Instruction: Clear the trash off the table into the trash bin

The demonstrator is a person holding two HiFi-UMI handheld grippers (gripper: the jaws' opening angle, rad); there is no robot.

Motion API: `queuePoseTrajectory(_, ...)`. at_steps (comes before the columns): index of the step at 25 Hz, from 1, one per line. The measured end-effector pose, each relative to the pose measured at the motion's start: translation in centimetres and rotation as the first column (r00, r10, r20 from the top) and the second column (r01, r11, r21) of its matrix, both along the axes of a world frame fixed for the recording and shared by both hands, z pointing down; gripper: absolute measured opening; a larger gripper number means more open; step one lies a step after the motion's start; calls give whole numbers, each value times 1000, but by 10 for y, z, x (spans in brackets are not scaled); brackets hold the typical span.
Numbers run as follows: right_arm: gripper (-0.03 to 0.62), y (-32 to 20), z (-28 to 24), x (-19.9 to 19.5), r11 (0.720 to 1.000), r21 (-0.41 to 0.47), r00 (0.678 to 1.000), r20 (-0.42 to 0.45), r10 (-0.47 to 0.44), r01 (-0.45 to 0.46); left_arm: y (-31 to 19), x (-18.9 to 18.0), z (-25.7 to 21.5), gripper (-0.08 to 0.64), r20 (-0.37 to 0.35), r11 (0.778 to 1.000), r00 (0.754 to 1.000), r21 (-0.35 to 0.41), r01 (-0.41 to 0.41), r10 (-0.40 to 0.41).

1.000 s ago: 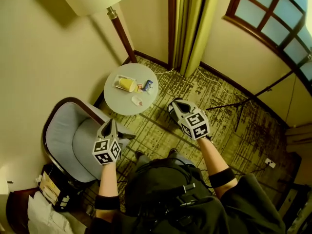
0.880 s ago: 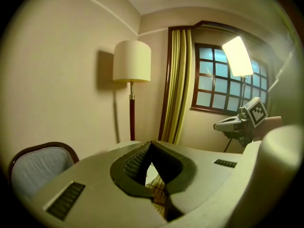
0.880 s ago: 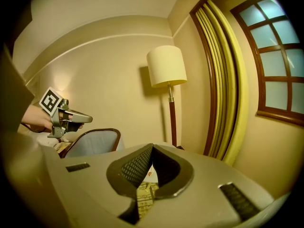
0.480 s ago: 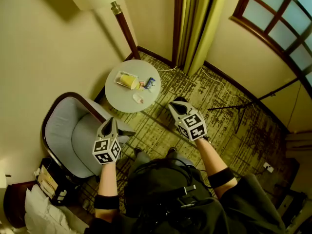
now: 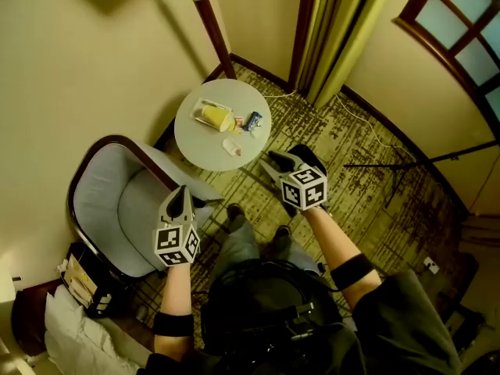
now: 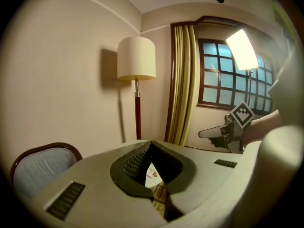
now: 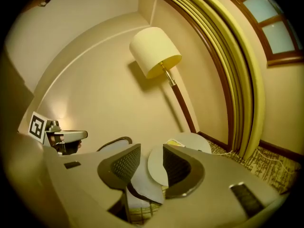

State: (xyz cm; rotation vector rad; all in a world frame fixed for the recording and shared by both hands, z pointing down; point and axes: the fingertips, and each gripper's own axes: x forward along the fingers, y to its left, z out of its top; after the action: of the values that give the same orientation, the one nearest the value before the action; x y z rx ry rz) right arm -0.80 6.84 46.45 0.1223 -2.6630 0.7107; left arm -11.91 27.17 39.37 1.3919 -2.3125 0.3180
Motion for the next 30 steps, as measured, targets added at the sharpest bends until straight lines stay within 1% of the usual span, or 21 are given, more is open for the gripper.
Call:
queuePoseTrajectory(2,201,2,13,-27,997,-82,1000,4,16,-16,-5,-18,4,0,7,1000,1000,-6,-21,21)
queuePoseTrajectory(4,204,0,29,-53,987,-154,999,1,39,-39,-12,-38,8,0,13,999,999,-3,-38,38)
queuePoseTrajectory(8,203,-15,70,-101,961,-259,996,-32,89,-94,-33,-76,21,0,16,997,997,1,-72,72)
queuePoseTrajectory(11,205,-20,102,-136,942,-316,993,-49,104,-114,-43,-104,36,0,18,996,995,-4,-95,95)
queuePoseTrajectory(12,246,-20,111,-149,935,-336,994,-46,101,-111,-47,-115,42,0,18,995,995,-6,-97,97)
queuePoseTrajectory(17,250,-29,163,-200,906,-402,991,-65,121,-137,-64,-156,77,0,15,994,994,-20,-110,110)
queuePoseTrajectory(20,252,-37,198,-222,874,-453,985,-83,154,-175,-73,-173,98,0,10,993,993,-29,-115,115)
queuePoseTrajectory(23,252,-46,231,-238,829,-519,978,-95,186,-208,-82,-186,117,0,-1,994,994,-31,-106,106)
queuePoseTrajectory(25,252,-51,252,-245,804,-548,973,-104,207,-230,-85,-189,128,0,-8,994,994,-32,-106,106)
queuePoseTrajectory(30,250,-57,282,-262,766,-588,965,-115,237,-258,-86,-195,147,0,-22,991,992,-40,-127,126)
